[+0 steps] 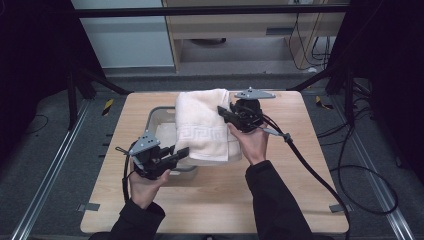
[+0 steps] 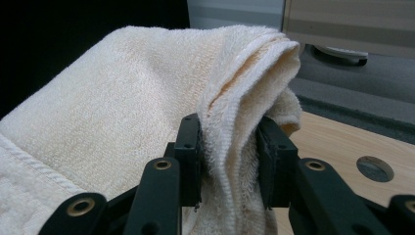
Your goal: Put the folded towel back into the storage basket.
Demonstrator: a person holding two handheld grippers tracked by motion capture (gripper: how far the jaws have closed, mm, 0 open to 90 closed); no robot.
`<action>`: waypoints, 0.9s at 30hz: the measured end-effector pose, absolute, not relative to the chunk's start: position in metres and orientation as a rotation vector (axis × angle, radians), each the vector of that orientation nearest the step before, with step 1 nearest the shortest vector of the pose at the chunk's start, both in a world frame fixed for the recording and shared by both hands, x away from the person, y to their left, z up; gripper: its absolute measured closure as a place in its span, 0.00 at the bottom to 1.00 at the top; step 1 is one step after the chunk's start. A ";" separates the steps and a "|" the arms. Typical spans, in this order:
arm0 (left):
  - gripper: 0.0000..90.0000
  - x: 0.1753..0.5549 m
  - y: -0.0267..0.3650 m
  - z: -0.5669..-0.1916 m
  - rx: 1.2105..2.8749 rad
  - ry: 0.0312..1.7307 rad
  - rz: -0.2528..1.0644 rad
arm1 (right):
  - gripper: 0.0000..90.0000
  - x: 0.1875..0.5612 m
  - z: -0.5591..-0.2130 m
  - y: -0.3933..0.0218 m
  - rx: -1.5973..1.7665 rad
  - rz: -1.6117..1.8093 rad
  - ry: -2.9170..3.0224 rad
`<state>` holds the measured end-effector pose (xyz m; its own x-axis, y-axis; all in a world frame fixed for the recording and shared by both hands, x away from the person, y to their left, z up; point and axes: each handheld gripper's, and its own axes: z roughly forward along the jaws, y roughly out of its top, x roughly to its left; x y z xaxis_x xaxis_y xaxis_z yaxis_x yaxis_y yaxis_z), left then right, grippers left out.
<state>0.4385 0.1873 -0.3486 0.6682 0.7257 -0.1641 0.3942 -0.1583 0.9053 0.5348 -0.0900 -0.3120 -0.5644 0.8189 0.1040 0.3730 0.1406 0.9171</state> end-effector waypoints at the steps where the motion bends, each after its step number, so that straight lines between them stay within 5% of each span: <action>1: 0.79 0.439 0.189 -0.348 1.779 0.900 0.375 | 0.74 0.536 -0.311 -0.087 1.137 1.411 2.004; 27: 0.79 0.445 0.229 -0.350 1.766 0.980 0.420 | 0.74 0.553 -0.310 -0.037 1.113 1.398 2.044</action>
<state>0.4445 0.2288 -0.3497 0.6067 0.7782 -0.1623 0.4193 -0.1398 0.8970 0.5526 -0.0371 -0.3096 -0.5893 0.8027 0.0915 0.3765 0.1726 0.9102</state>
